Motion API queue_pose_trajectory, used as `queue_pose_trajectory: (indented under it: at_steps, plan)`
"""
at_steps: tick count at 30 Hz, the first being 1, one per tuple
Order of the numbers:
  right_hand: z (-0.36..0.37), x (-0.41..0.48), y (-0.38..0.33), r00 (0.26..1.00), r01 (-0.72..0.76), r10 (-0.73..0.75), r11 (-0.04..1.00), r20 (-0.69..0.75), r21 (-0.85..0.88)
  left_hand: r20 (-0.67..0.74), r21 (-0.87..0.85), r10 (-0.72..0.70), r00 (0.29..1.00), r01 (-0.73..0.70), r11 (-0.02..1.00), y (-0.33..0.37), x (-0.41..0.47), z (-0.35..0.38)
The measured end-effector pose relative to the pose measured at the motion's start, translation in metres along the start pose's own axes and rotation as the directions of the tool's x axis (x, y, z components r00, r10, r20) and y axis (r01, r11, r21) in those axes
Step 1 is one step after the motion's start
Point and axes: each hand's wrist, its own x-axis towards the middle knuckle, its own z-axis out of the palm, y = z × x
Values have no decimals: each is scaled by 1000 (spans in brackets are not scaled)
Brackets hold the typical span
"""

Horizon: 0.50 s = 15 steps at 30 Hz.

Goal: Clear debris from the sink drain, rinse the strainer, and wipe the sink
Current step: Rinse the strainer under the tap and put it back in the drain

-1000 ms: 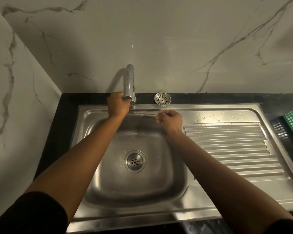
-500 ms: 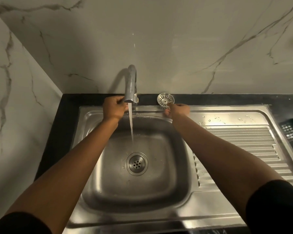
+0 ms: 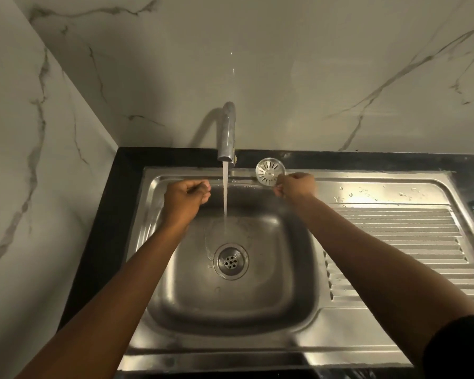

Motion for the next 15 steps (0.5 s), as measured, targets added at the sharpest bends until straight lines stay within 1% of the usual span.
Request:
queue_pose_trajectory:
  at_steps: [3, 7, 9, 12, 15]
  plan:
    - [2, -32, 25, 993, 108, -105, 991, 49, -84, 27, 14, -50, 998, 50, 999, -4, -10, 0]
    - [12, -69, 47, 966, 237, -208, 949, 152, -208, 123, 63, -144, 982, 137, 989, -9, -16, 5]
    - [18, -81, 46, 943, 316, -269, 908, 197, -274, 171, 91, -174, 970, 160, 983, -10, -18, 7]
    - [24, -92, 36, 906, 418, -351, 832, 237, -365, 222, 128, -179, 958, 153, 980, -12, -19, 7]
    - [28, -99, 29, 875, 484, -408, 736, 261, -474, 221, 181, -199, 955, 161, 970, -16, -20, 2]
